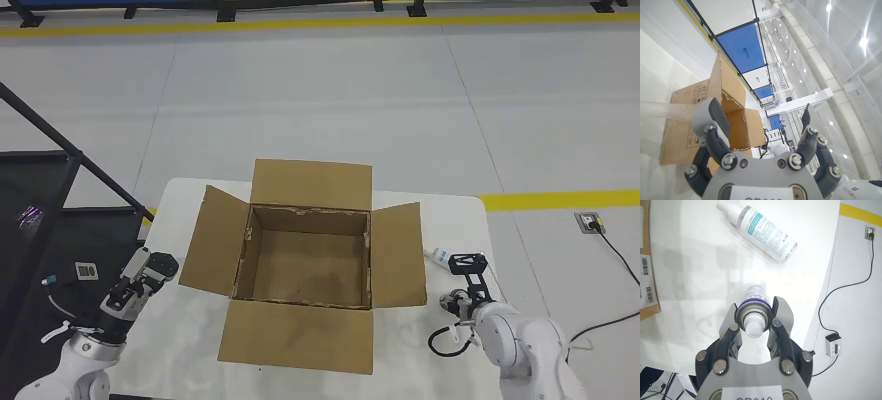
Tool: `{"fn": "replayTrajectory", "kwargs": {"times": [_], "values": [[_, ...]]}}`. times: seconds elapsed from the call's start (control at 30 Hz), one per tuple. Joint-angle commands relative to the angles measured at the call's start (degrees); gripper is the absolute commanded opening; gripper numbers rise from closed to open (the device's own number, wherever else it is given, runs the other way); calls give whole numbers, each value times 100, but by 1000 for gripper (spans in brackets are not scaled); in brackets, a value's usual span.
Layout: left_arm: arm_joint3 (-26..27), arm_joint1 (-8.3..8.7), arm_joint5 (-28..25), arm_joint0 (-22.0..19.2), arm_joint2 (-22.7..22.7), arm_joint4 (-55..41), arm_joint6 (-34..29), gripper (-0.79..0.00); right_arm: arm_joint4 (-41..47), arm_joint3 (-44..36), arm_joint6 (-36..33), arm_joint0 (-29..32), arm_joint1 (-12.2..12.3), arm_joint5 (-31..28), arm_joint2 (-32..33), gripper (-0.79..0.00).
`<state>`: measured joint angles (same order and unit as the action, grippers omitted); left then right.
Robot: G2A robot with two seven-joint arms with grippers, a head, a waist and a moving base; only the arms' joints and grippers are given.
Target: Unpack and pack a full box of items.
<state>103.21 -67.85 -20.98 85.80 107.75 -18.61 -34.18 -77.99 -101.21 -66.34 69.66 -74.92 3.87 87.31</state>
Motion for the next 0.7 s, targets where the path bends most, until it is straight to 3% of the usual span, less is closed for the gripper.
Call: {"fn": "replayTrajectory", "kwargs": {"times": [0.0,0.1,0.2,0.3,0.53,0.67], "values": [[0,0,0,0,0,0,0,0,33,28,-4,-16,0,24,-14,-459],[0,0,0,0,0,0,0,0,58,48,-6,-28,2,41,-33,-388],[0,0,0,0,0,0,0,0,68,22,-23,-32,5,66,-44,-139],[0,0,0,0,0,0,0,0,78,-184,-14,-4,11,99,-26,0],[0,0,0,0,0,0,0,0,-247,-1171,-42,-4,52,242,211,0],[0,0,0,0,0,0,0,0,-720,-1938,38,-153,61,642,354,0]]}}
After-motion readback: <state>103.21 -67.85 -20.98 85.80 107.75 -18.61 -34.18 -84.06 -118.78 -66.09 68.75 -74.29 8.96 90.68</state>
